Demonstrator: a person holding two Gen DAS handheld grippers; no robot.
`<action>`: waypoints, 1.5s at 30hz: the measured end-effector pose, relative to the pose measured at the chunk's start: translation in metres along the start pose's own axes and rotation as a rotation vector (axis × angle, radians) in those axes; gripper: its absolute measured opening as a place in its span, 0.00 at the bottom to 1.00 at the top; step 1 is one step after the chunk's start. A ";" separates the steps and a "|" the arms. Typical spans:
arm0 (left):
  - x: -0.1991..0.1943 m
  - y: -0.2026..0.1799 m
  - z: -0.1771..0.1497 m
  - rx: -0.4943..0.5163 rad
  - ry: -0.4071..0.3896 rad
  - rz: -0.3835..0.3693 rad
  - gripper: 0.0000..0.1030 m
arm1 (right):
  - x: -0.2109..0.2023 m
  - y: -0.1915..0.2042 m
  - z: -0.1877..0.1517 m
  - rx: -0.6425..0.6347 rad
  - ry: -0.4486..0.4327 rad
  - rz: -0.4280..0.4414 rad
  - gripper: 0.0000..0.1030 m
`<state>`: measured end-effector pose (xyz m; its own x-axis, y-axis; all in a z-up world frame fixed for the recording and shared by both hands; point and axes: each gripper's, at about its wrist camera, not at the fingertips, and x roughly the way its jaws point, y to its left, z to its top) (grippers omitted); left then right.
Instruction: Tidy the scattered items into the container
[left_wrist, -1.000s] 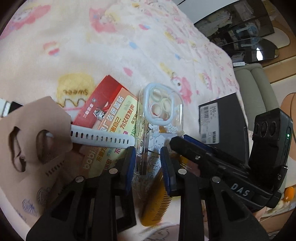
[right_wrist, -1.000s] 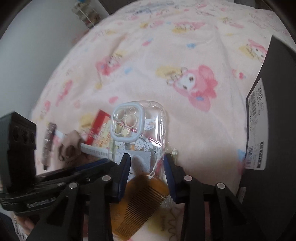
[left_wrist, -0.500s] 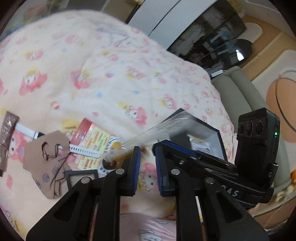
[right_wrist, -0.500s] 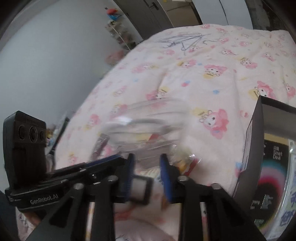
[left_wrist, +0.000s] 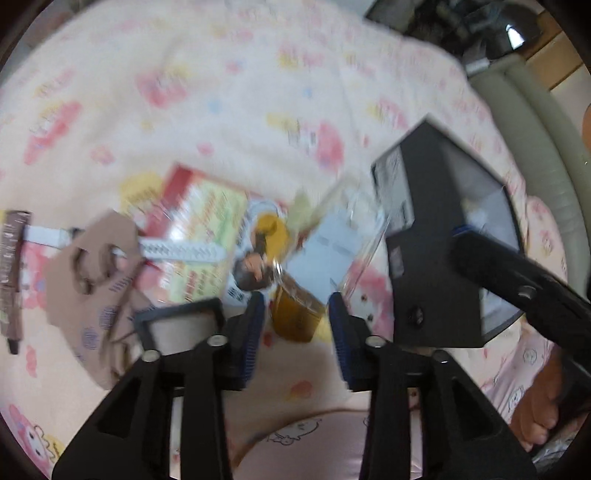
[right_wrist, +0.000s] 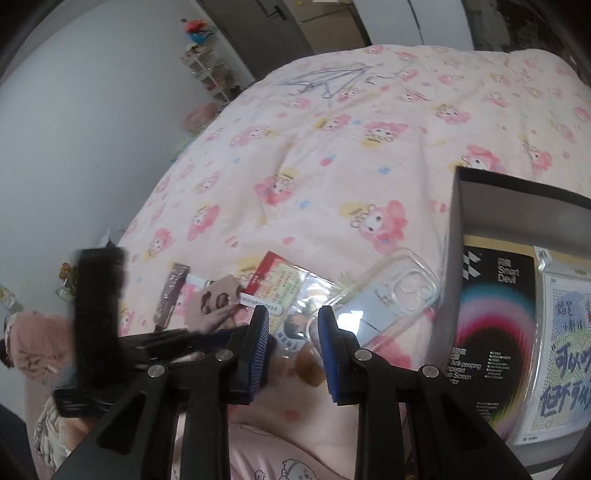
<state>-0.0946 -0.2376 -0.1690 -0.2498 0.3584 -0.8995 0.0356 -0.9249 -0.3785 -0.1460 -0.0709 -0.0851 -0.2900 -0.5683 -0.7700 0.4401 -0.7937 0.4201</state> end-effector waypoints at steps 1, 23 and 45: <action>0.009 0.002 0.004 -0.009 0.017 -0.015 0.38 | 0.001 -0.001 -0.001 0.004 0.006 -0.008 0.24; -0.072 0.030 -0.074 -0.256 -0.218 -0.232 0.08 | 0.001 0.001 -0.068 0.062 0.172 0.135 0.33; -0.002 -0.198 -0.030 0.028 -0.064 -0.357 0.09 | -0.156 -0.140 -0.055 0.090 -0.147 -0.016 0.14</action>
<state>-0.0723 -0.0515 -0.0984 -0.3014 0.6513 -0.6963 -0.0907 -0.7466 -0.6591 -0.1150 0.1407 -0.0502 -0.4206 -0.5756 -0.7013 0.3587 -0.8155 0.4542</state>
